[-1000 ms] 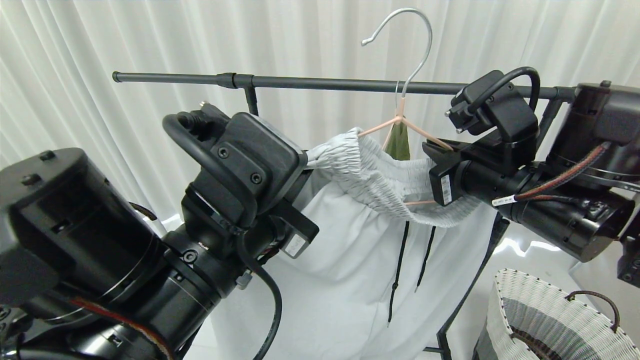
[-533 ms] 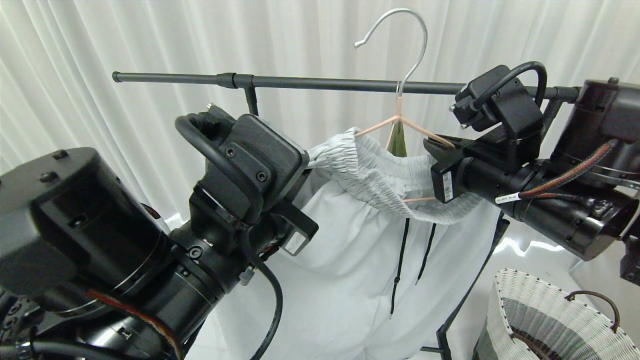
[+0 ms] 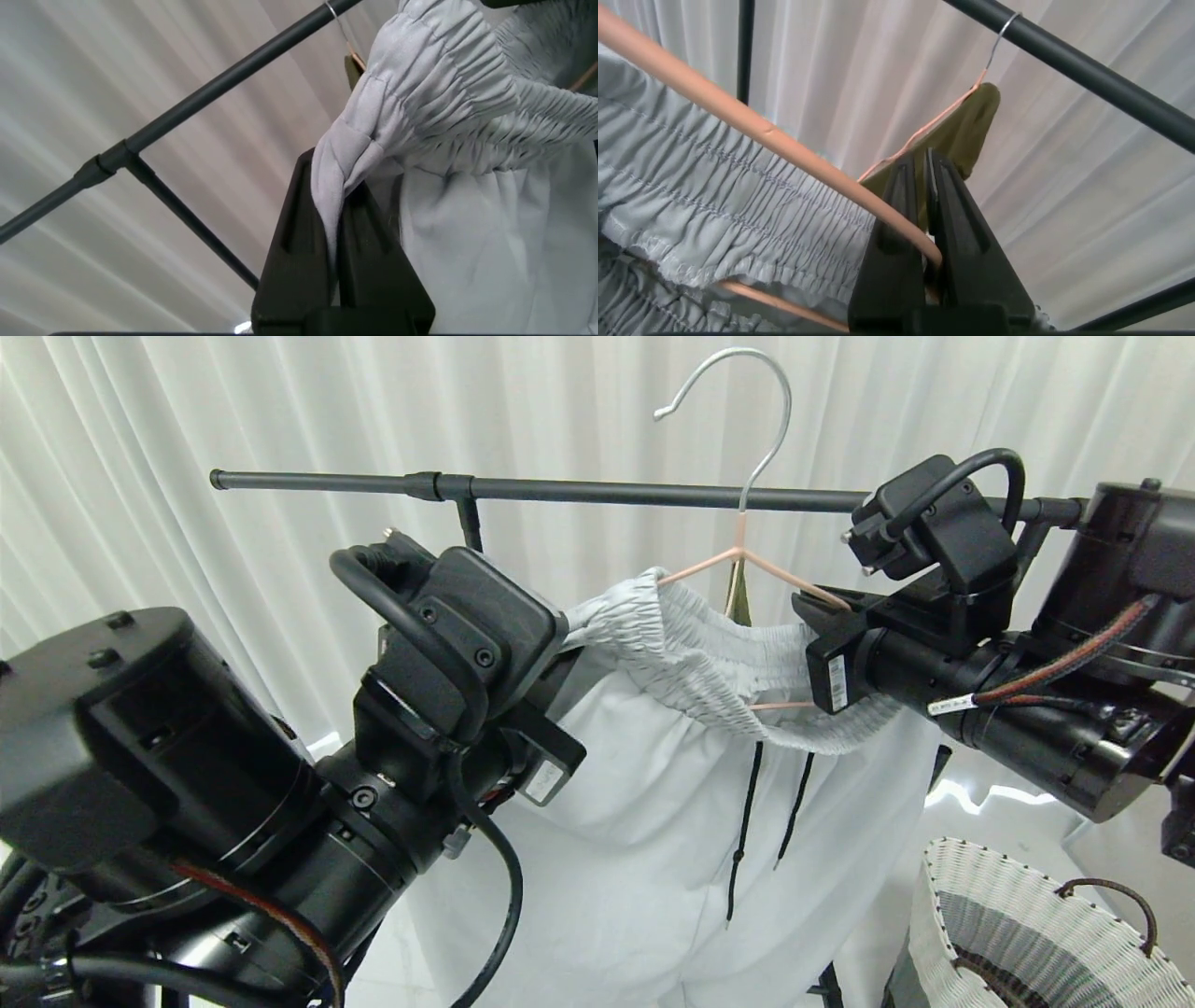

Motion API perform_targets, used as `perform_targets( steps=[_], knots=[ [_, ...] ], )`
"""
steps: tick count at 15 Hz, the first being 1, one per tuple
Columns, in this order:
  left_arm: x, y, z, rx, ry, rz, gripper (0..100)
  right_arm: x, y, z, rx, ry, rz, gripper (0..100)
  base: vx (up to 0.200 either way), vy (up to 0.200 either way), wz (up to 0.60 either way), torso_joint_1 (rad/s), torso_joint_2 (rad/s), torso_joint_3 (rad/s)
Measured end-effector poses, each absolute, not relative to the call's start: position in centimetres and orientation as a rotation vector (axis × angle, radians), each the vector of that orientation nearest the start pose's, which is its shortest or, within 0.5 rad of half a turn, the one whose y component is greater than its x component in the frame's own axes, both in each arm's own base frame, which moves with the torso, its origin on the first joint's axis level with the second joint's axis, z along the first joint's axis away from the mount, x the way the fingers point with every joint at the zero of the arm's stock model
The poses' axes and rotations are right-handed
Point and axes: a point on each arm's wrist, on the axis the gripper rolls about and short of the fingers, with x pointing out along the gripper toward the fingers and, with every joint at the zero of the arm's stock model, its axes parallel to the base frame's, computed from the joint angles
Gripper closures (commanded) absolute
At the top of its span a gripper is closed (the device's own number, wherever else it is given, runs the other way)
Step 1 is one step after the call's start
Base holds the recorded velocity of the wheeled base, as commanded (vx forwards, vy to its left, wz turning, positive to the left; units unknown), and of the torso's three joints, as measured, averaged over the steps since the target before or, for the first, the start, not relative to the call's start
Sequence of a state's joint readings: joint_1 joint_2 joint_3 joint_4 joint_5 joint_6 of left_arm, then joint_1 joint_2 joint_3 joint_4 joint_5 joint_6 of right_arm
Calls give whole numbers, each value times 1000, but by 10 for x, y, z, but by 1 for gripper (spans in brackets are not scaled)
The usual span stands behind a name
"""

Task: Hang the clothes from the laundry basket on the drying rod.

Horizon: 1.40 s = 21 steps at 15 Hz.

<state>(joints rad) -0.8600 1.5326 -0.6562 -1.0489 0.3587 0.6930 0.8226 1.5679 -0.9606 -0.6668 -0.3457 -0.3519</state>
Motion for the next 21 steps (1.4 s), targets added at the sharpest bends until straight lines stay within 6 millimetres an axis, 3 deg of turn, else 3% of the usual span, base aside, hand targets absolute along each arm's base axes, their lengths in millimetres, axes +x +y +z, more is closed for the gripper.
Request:
perform_targets(
  steps=[8,15,21],
  knots=[
    [187,-175,231,560,-293,-357,0,201,195,275,-333,-159,430,100,0,0,0,0,0,0],
    [179,-171,227,503,-358,-423,0,232,155,279,-419,-140,230,100,0,0,0,0,0,0],
    [173,-187,214,457,-311,-492,0,227,162,282,-411,-153,253,100,0,0,0,0,0,0]
  ],
)
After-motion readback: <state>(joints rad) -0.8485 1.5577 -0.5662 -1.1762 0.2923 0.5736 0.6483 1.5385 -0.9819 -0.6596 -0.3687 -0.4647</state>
